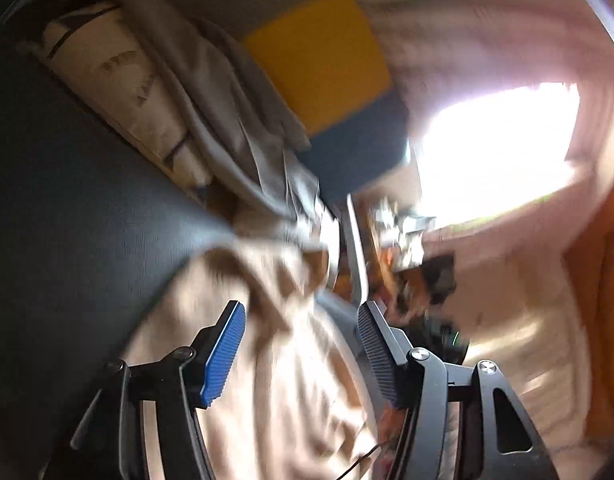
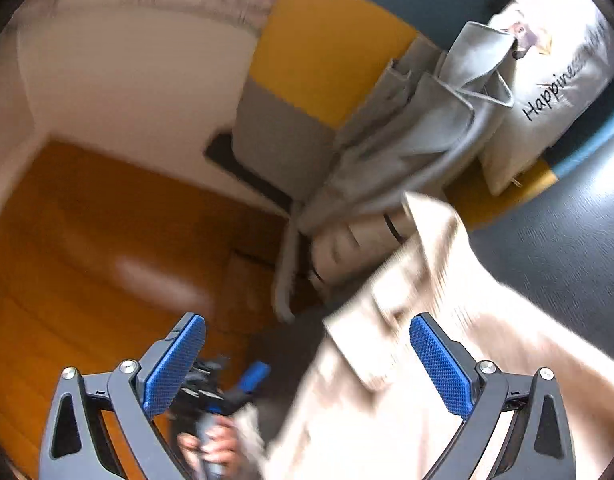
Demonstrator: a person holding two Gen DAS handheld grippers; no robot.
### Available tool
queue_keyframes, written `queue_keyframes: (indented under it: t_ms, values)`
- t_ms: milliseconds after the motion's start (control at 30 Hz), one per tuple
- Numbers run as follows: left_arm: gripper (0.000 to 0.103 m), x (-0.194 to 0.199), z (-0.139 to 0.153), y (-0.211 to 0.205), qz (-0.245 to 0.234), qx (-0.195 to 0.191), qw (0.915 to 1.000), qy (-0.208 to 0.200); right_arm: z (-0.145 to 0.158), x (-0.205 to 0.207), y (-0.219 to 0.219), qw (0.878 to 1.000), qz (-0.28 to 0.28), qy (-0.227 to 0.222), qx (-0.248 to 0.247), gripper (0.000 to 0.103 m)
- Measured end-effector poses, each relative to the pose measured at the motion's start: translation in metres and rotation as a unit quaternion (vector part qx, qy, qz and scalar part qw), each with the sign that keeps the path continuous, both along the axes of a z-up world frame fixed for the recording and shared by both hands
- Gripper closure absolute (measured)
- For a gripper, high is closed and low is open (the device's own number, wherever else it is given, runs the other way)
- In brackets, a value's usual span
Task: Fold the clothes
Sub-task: 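Lay the sweater flat with the collar toward the chair using both grippers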
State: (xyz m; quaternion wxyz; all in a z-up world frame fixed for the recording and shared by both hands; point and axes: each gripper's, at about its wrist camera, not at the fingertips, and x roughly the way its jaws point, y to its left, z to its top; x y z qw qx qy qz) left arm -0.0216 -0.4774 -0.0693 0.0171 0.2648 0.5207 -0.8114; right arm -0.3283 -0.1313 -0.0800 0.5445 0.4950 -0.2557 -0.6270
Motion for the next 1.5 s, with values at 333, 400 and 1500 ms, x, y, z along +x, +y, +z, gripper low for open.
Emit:
queue_keyframes:
  t_ms: [333, 400, 1500]
  values:
    - [0.044, 0.085, -0.045, 0.023, 0.059, -0.004, 0.9954, -0.075, -0.05, 0.11, -0.015, 0.951, 0.068, 0.206, 0.221, 0.0]
    - [0.045, 0.081, -0.047, 0.021, 0.041, -0.035, 0.9931, -0.105, -0.053, 0.117, -0.015, 0.938, 0.064, 0.248, 0.235, 0.0]
    - [0.046, 0.127, -0.021, 0.084, -0.047, -0.337, 0.9027, -0.263, -0.065, 0.092, 0.028, 0.871, 0.042, 0.36, 0.331, 0.0]
